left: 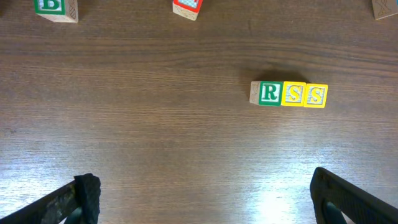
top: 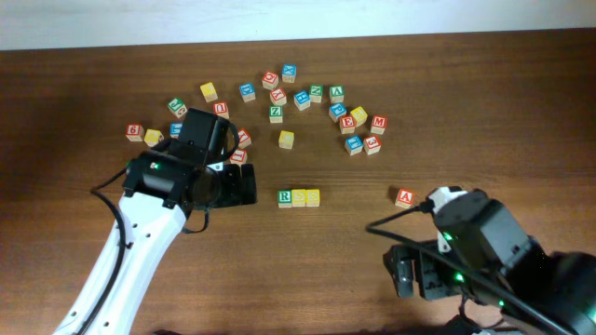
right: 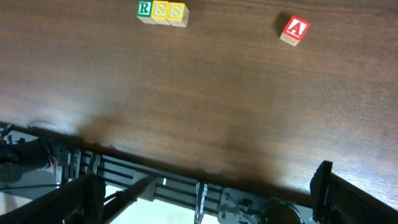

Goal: Spell out RSS

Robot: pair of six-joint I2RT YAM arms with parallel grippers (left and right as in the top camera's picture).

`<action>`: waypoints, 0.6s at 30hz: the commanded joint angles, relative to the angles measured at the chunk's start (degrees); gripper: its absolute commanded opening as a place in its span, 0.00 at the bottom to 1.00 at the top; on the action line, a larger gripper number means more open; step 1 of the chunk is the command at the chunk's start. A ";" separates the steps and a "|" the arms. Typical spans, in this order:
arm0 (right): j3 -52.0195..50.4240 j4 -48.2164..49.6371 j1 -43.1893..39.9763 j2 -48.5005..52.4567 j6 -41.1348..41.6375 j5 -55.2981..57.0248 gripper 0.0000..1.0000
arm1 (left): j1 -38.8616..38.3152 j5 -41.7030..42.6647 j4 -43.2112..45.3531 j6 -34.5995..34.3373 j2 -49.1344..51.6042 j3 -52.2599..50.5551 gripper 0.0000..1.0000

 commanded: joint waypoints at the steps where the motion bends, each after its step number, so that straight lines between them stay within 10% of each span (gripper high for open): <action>1: 0.37 0.07 0.52 0.76 0.55 1.14 0.98 | 0.04 -0.83 -0.07 0.04 -0.39 0.00 0.99; 11: -0.61 4.20 0.11 4.68 -1.22 10.32 0.98 | 0.04 -0.83 -0.04 0.04 -0.39 0.00 0.99; 18: -25.68 30.60 -21.57 -17.62 -20.37 -0.13 0.98 | 0.04 -0.83 -0.04 0.04 -0.39 0.00 0.99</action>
